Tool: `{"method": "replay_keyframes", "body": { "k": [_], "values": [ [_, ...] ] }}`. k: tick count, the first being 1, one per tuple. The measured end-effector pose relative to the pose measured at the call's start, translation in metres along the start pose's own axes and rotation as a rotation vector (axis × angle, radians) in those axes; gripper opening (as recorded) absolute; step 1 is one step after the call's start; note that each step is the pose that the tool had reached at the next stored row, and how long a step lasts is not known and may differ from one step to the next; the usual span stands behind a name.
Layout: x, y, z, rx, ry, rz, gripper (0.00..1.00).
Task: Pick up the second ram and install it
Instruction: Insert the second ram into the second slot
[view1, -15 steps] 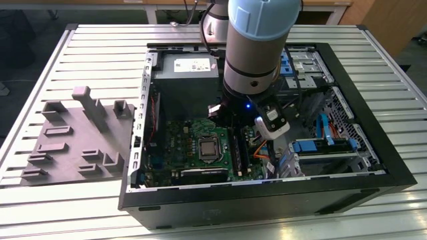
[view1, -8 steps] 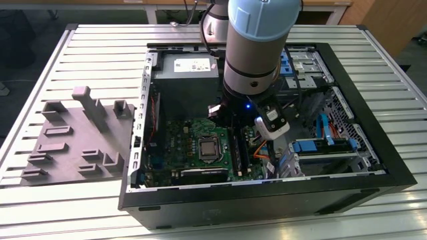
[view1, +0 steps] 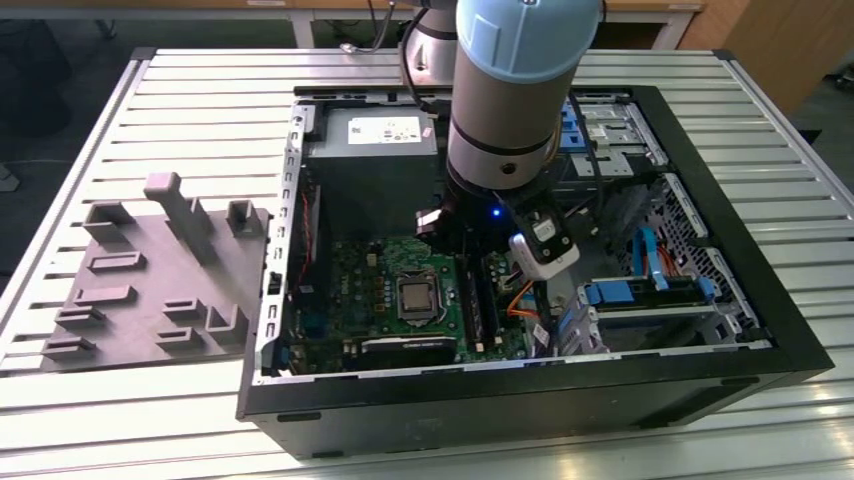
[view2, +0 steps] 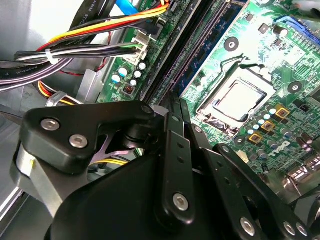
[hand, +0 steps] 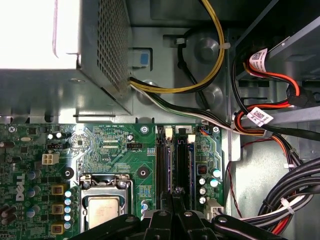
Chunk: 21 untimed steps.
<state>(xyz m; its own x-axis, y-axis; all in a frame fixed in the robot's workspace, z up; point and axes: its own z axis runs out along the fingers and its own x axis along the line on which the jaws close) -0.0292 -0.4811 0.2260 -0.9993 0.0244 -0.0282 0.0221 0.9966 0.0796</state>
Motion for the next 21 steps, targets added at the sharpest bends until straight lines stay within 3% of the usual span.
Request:
{"method": "replay_keyframes", "body": {
  "k": [21],
  "values": [
    [-0.0016, 0.0005, 0.0001, -0.0004, 0.0010, -0.013, 0.12]
  ]
}}
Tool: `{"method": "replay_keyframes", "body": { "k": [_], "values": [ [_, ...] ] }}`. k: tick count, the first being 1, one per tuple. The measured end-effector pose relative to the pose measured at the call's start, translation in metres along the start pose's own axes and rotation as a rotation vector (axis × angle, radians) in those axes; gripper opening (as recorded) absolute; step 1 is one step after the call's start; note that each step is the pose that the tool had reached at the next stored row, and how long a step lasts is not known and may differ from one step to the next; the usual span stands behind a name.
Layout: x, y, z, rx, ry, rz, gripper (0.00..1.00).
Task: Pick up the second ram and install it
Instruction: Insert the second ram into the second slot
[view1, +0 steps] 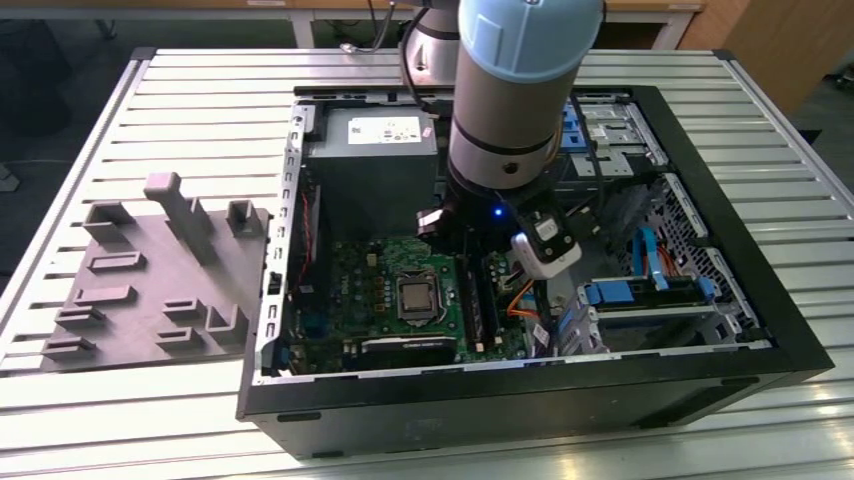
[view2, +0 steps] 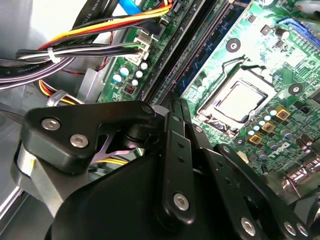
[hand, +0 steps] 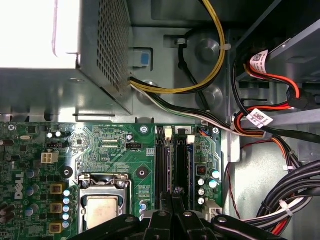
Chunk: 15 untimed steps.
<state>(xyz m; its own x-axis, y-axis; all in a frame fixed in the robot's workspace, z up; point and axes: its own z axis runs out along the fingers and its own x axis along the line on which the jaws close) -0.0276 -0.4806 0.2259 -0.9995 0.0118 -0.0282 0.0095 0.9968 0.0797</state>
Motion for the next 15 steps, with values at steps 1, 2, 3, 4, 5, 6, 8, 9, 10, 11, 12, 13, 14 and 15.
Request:
{"method": "replay_keyframes", "body": {
  "k": [1, 2, 3, 4, 5, 6, 8, 9, 10, 11, 12, 13, 14, 15],
  "values": [
    [-0.0001, 0.0000, 0.0000, 0.0000, 0.0000, 0.000, 0.12],
    [-0.0001, 0.0000, 0.0000, 0.0000, 0.0000, 0.000, 0.12],
    [-0.0002, 0.0000, 0.0000, 0.0001, 0.0000, 0.000, 0.12],
    [-0.0002, 0.0000, 0.0000, 0.0001, 0.0000, 0.000, 0.12],
    [-0.0002, 0.0001, 0.0000, 0.0000, -0.0001, 0.000, 0.12],
    [-0.0003, 0.0001, 0.0000, 0.0001, 0.0000, 0.000, 0.12],
    [-0.0003, 0.0002, 0.0002, 0.0001, 0.0000, 0.000, 0.12],
    [-0.0003, 0.0002, 0.0003, 0.0002, 0.0001, 0.000, 0.12],
    [-0.0003, 0.0002, 0.0005, 0.0002, 0.0000, 0.000, 0.12],
    [-0.0002, 0.0002, 0.0005, 0.0001, 0.0001, 0.000, 0.12],
    [-0.0002, 0.0002, 0.0006, 0.0002, 0.0000, 0.000, 0.12],
    [-0.0002, 0.0002, 0.0007, 0.0001, 0.0000, 0.000, 0.12],
    [-0.0002, 0.0002, 0.0007, 0.0001, 0.0000, 0.000, 0.12],
    [-0.0002, 0.0002, 0.0007, 0.0001, 0.0000, 0.000, 0.12]
  ]
}}
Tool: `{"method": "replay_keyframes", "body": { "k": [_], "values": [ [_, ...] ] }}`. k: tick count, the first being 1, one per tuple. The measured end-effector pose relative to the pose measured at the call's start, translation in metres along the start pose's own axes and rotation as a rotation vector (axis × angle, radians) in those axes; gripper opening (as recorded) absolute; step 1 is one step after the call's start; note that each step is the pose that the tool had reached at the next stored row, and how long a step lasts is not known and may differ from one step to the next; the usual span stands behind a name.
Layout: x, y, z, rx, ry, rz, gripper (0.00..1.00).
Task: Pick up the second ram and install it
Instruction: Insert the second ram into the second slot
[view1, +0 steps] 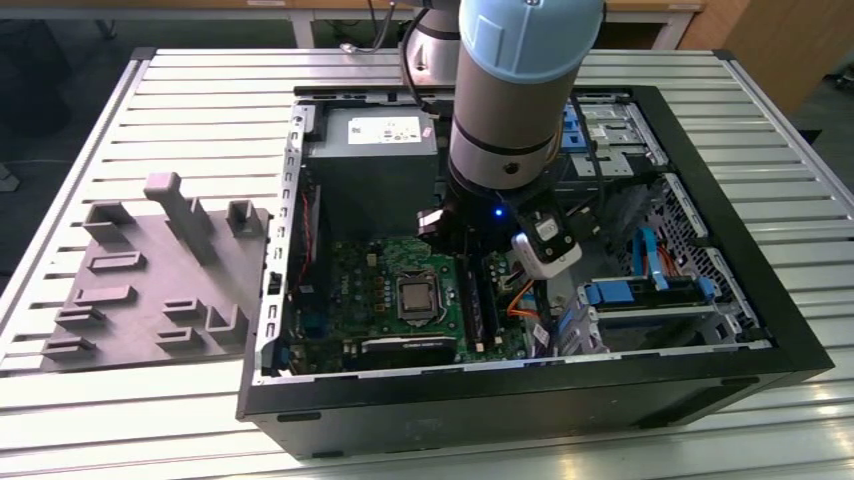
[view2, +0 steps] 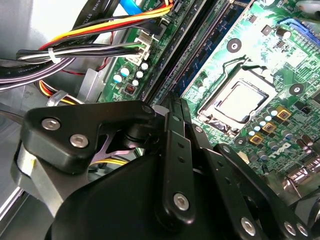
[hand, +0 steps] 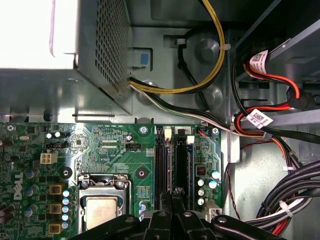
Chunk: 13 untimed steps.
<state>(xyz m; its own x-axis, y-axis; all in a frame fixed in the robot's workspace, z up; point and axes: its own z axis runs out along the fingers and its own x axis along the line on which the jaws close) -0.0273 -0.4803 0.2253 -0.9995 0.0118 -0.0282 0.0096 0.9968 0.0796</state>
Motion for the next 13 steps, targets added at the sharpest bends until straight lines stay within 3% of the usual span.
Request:
{"method": "replay_keyframes", "body": {
  "k": [13],
  "values": [
    [0.0015, 0.0000, 0.0000, -0.0011, -0.0008, -0.002, 0.12]
  ]
}}
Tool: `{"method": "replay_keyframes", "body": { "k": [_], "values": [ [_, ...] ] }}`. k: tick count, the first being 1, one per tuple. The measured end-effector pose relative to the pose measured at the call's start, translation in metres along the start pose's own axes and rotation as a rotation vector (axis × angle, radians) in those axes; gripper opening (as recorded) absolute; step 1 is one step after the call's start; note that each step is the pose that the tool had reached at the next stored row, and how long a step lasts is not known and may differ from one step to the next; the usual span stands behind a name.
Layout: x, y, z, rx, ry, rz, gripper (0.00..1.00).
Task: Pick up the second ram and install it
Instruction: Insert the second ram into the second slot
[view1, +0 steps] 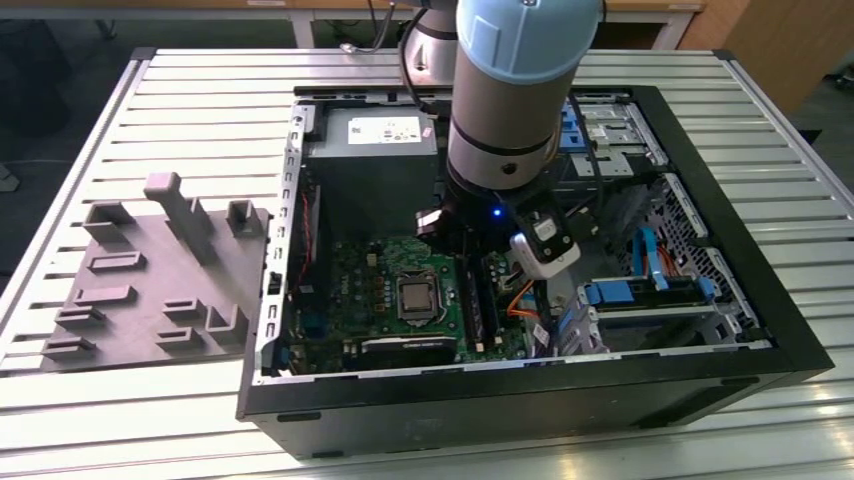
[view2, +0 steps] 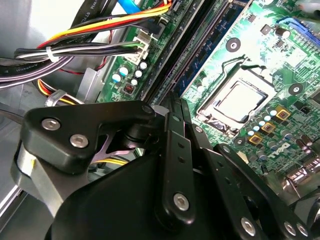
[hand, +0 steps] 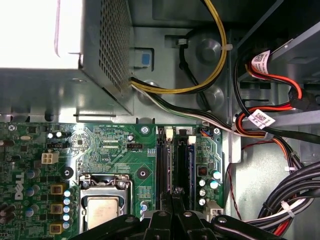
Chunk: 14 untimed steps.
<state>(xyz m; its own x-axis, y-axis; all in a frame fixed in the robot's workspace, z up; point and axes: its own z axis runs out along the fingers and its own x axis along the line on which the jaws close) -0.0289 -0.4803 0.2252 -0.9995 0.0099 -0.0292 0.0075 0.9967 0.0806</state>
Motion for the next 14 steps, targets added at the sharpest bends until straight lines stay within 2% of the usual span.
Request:
{"method": "replay_keyframes", "body": {
  "k": [14],
  "values": [
    [-0.0007, 0.0006, 0.0000, 0.0001, -0.0001, 0.001, 0.12]
  ]
}}
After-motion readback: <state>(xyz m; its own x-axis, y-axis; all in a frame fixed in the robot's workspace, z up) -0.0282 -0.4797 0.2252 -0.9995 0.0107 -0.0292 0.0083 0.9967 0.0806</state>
